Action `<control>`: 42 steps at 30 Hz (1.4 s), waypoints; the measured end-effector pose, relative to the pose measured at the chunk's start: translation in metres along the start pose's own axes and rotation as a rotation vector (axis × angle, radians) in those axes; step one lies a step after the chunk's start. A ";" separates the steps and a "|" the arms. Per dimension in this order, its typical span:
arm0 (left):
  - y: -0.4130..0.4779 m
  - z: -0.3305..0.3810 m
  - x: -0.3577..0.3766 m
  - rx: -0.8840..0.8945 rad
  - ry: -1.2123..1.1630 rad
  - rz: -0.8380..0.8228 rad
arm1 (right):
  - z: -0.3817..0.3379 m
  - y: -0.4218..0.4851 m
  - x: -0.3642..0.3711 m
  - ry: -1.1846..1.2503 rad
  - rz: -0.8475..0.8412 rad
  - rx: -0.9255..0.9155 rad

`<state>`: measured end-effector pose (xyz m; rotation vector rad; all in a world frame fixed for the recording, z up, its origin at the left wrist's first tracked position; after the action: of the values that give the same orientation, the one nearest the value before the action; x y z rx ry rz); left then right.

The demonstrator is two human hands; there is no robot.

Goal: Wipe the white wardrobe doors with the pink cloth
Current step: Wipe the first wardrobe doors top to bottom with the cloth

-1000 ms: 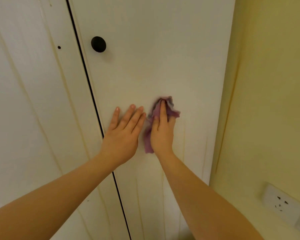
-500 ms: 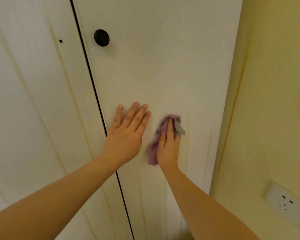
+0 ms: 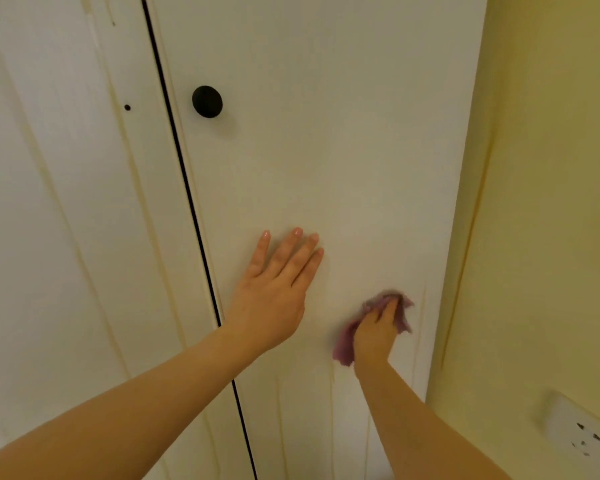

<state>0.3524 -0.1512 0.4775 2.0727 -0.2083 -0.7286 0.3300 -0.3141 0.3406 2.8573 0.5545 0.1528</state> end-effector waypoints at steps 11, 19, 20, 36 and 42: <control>0.013 0.027 0.011 0.042 -0.044 0.006 | -0.007 0.011 0.001 -0.023 -0.015 -0.061; 0.032 0.060 0.013 0.081 -0.131 0.026 | -0.039 0.051 -0.028 0.216 0.005 0.061; 0.034 0.064 0.013 0.082 -0.146 0.039 | -0.048 0.058 -0.032 0.208 0.015 0.001; 0.043 0.088 0.050 0.034 -0.005 0.044 | -0.001 0.074 -0.028 -0.016 -0.004 -0.181; 0.042 0.088 0.052 0.041 -0.014 0.021 | 0.075 0.055 -0.057 0.067 0.087 0.236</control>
<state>0.3497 -0.2589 0.4526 2.1021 -0.2543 -0.7321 0.3082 -0.4008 0.2774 3.1183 0.4909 0.2117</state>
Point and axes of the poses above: each hand's wrist, its own y-axis towards the middle knuckle, its own x-axis out of the palm, z = x × y, the point moved 9 cm from there along y, towards the middle knuckle, and after that the axes turned 10 degrees about -x, right-handed, at the moved point
